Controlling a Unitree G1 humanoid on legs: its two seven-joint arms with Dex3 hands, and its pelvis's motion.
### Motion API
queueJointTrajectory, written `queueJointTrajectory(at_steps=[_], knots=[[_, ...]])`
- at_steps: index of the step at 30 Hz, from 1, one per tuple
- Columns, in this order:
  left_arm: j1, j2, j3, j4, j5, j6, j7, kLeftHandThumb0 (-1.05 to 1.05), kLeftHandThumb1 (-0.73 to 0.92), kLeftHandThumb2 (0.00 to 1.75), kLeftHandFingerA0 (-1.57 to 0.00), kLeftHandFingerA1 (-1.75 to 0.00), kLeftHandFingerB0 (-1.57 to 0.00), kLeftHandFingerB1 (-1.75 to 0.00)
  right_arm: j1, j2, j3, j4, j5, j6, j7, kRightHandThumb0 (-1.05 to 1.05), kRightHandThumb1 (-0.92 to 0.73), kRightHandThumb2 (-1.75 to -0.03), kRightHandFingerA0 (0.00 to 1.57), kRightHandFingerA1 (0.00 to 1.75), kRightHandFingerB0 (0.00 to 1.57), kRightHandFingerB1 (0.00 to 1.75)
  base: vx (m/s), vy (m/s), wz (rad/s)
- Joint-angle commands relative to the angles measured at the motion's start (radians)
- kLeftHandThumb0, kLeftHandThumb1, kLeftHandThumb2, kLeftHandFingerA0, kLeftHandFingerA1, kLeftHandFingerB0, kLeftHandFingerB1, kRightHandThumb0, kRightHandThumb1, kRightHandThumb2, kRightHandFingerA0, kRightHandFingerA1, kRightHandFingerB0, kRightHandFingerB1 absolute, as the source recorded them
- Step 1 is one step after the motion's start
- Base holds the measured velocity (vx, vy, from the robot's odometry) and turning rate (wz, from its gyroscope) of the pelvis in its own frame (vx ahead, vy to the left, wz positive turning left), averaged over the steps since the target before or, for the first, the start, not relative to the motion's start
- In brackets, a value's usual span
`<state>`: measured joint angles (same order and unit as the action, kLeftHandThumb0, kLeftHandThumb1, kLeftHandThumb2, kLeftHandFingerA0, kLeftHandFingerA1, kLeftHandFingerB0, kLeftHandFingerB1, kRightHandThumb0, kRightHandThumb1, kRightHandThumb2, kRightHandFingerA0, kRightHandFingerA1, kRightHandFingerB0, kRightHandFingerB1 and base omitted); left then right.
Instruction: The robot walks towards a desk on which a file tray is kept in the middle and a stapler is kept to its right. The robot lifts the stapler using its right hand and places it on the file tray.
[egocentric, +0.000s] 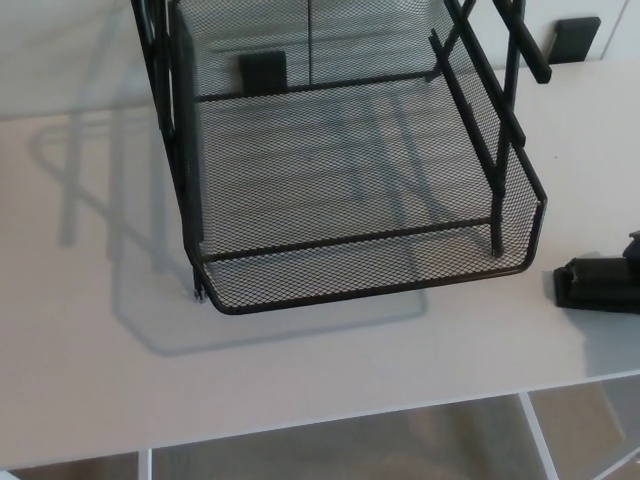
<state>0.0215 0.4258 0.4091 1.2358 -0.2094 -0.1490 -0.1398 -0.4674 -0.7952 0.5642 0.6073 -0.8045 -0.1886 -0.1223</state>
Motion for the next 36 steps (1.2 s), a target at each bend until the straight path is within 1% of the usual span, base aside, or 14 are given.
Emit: queueJointTrajectory(at_steps=[1,8,15,19,20,21,24,26,27,28,29,33,34,36], knots=[[0.002,0.007,-0.008,0.001,0.009,-0.014,-0.012,-1.05,0.70,1.47,-0.60,-1.30,-0.12,-0.78,0.049,0.042,0.063,0.031,-0.187,0.089,-0.225,-0.26,-0.74,-0.71,0.93,1.59,0.78,0.76,0.00,0.000,0.00],[0.002,0.011,-0.007,0.006,0.004,-0.013,-0.018,-1.05,0.68,1.46,-0.56,-1.27,-0.13,-0.80,0.088,0.061,0.022,0.023,-0.134,0.139,-0.188,-0.21,-0.66,-0.64,0.90,1.52,0.76,0.82,0.00,0.000,0.00],[0.006,0.014,-0.016,0.008,0.013,-0.016,-0.023,-1.05,0.72,1.49,-0.52,-1.25,-0.14,-0.79,0.169,0.098,-0.117,-0.022,-0.007,0.155,-0.170,-0.20,-0.76,-0.60,0.78,1.72,0.63,1.45,0.00,0.000,0.00],[0.007,0.016,-0.019,0.011,0.015,-0.014,-0.019,-1.05,0.72,1.49,-0.58,-1.29,-0.15,-0.80,0.207,0.091,-0.182,-0.041,0.016,0.120,-0.177,-0.31,-0.57,-0.94,1.12,1.34,0.80,1.12,0.00,0.000,0.00],[0.013,0.016,-0.013,0.010,0.007,-0.014,-0.031,-1.05,0.71,1.48,-0.49,-1.24,-0.17,-0.82,0.225,0.067,-0.203,-0.056,0.034,0.103,-0.152,-0.33,-0.60,-0.95,1.10,1.35,0.80,1.14,0.00,0.000,0.00],[0.014,0.014,-0.013,0.008,0.007,-0.016,-0.027,-1.05,0.71,1.48,-0.50,-1.24,-0.16,-0.82,0.230,0.054,-0.210,-0.058,0.035,0.094,-0.144,-0.23,-0.77,-0.63,0.78,1.72,0.61,1.47,0.00,0.000,0.00],[0.015,0.017,-0.012,0.012,0.005,-0.018,-0.034,-1.05,0.71,1.48,-0.54,-1.27,-0.17,-0.82,0.245,0.025,-0.242,-0.067,0.035,0.088,-0.139,-0.21,-0.77,-0.63,0.83,1.73,0.61,1.45,0.00,0.000,0.00],[0.011,0.019,-0.011,0.011,0.004,-0.011,-0.032,-1.05,0.70,1.48,-0.54,-1.28,-0.17,-0.83,0.250,0.018,-0.264,-0.081,0.053,0.087,-0.107,-0.34,-0.59,-0.92,1.09,1.36,0.77,1.16,0.00,0.000,0.00],[0.009,0.020,-0.015,0.011,0.008,-0.008,-0.030,-1.05,0.71,1.48,-0.45,-1.20,-0.19,-0.84,0.256,0.000,-0.285,-0.092,0.064,0.076,-0.105,-0.24,-0.78,-0.64,0.79,1.75,0.62,1.47,0.00,0.000,0.00],[0.009,0.021,-0.017,0.011,0.011,-0.009,-0.032,-1.05,0.71,1.48,-0.45,-1.20,-0.19,-0.84,0.262,-0.007,-0.302,-0.097,0.073,0.064,-0.115,-0.24,-0.78,-0.64,0.79,1.75,0.62,1.47,0.00,0.000,0.00],[0.010,0.021,-0.019,0.011,0.012,-0.010,-0.032,-1.05,0.71,1.48,-0.44,-1.20,-0.19,-0.84,0.265,-0.008,-0.310,-0.106,0.077,0.065,-0.102,-0.34,-0.61,-0.96,1.09,1.35,0.78,1.16,0.00,0.000,0.00],[0.013,0.023,-0.023,0.007,0.013,-0.015,-0.047,-1.05,0.69,1.48,-0.46,-1.22,-0.20,-0.87,0.284,-0.028,-0.351,-0.161,0.092,0.053,-0.078,-0.37,-0.59,-0.93,1.11,1.38,0.80,1.19,0.00,0.000,0.00],[0.010,0.024,-0.027,0.010,0.019,-0.017,-0.036,-1.05,0.69,1.47,-0.56,-1.29,-0.21,-0.88,0.288,-0.039,-0.365,-0.180,0.101,0.037,-0.075,-0.24,-0.77,-0.64,0.79,1.75,0.61,1.54,0.00,0.000,0.00],[0.006,0.025,-0.023,0.011,0.013,-0.007,-0.030,-1.05,0.70,1.48,-0.57,-1.29,-0.21,-0.88,0.295,-0.041,-0.382,-0.196,0.112,0.024,-0.070,-0.23,-0.77,-0.65,0.79,1.75,0.62,1.54,0.00,0.000,0.00]])
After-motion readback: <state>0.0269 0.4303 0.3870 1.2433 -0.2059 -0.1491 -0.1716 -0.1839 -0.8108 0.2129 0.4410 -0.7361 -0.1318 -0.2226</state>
